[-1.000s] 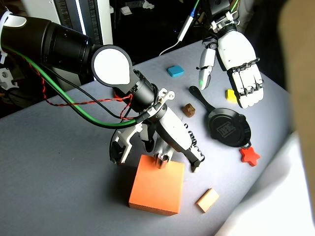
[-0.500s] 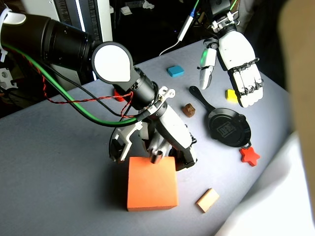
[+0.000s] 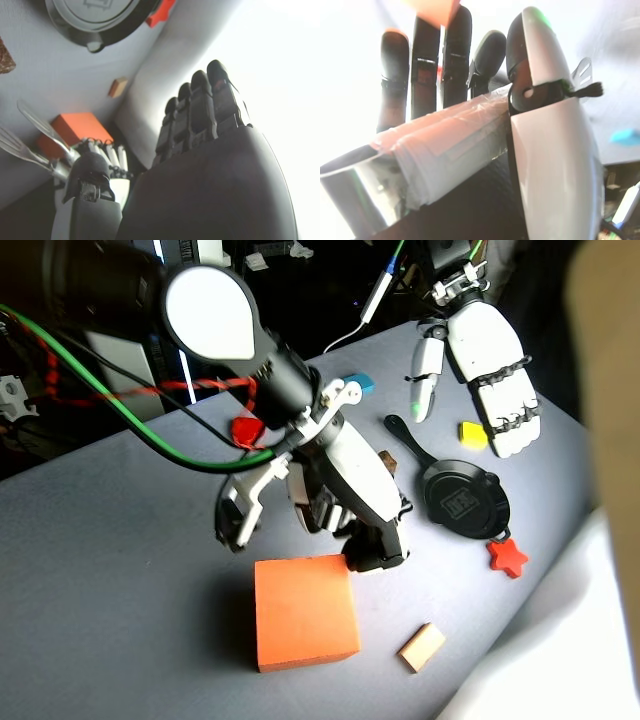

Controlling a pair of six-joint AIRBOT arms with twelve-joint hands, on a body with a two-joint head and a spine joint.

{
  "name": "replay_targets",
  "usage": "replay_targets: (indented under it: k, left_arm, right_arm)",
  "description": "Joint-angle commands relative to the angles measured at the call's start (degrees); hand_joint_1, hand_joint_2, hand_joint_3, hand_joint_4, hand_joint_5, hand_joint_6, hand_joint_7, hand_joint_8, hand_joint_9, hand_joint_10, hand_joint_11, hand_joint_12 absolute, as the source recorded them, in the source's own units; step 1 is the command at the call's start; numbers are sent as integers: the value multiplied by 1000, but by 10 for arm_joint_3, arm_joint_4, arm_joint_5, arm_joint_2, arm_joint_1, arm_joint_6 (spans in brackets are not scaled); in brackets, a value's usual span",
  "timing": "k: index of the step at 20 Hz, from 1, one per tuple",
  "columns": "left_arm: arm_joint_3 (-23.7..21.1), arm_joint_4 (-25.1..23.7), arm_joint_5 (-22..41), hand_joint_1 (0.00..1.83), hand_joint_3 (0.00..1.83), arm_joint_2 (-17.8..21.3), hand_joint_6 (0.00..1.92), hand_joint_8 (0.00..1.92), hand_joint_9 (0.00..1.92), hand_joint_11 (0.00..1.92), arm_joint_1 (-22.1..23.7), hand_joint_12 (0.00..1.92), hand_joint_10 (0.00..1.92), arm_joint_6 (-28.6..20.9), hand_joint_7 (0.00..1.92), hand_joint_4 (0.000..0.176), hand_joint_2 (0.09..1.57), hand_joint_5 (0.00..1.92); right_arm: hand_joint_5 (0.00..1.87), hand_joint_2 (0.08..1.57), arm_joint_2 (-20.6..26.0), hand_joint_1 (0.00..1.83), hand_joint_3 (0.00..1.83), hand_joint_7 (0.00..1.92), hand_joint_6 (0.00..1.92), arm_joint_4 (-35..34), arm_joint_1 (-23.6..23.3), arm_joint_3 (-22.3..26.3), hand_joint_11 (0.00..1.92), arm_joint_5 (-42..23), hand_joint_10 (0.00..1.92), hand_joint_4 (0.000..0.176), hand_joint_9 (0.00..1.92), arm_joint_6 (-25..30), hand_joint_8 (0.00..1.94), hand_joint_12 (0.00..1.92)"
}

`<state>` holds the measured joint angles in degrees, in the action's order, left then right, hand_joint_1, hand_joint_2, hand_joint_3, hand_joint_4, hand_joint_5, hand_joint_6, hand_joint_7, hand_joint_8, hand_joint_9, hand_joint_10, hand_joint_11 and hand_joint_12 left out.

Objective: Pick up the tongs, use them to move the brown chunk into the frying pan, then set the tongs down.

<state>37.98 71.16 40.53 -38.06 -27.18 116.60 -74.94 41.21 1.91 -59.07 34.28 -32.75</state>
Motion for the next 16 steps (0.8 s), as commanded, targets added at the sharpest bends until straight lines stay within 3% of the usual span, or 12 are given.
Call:
replay_targets:
  k: [1, 4, 8, 12, 14, 16]
  left_arm:
    - [4, -31, 41, 0, 0, 7, 2, 0, 77, 0, 10, 261, 0, 1, 74, 0, 1205, 32]
    - [9, -28, 42, 0, 0, 7, 3, 1, 84, 0, 13, 290, 2, -5, 79, 0, 1208, 38]
    - [17, -28, 42, 0, 2, 11, 6, 4, 82, 0, 19, 268, 2, -7, 78, 0, 1211, 37]
    - [33, -28, 29, 0, 4, 13, 8, 3, 84, 0, 36, 285, 2, -1, 83, 0, 1219, 50]
    - [40, -28, 19, 0, 3, 13, 8, 7, 90, 0, 46, 285, 4, 6, 93, 0, 1216, 52]
    - [51, -1, -1, 0, 3, 13, 5, 4, 94, 0, 79, 324, 5, 60, 91, 0, 1220, 52]
  right_arm:
    - [778, 1215, 9, 1103, 3, 1000, 1281, 44, -15, 12, 386, -12, 797, 0, 685, 40, 97, 1613]
    - [776, 1215, 21, 1103, 1, 992, 1284, 161, -23, 48, 391, 26, 785, 0, 683, 176, 94, 1587]
    - [743, 1232, 17, 1091, 4, 979, 1331, 256, -19, 83, 365, 65, 786, 0, 660, 286, 96, 1600]
    - [770, 1219, -6, 1102, 0, 993, 1291, 276, -5, 101, 387, 124, 748, 0, 689, 357, 99, 1562]
    - [763, 1223, -14, 1100, 1, 989, 1301, 276, 1, 101, 376, 128, 745, 0, 682, 358, 97, 1567]
    - [748, 1231, -26, 1095, 3, 972, 1321, 276, 11, 101, 376, 135, 746, 0, 673, 358, 90, 1571]
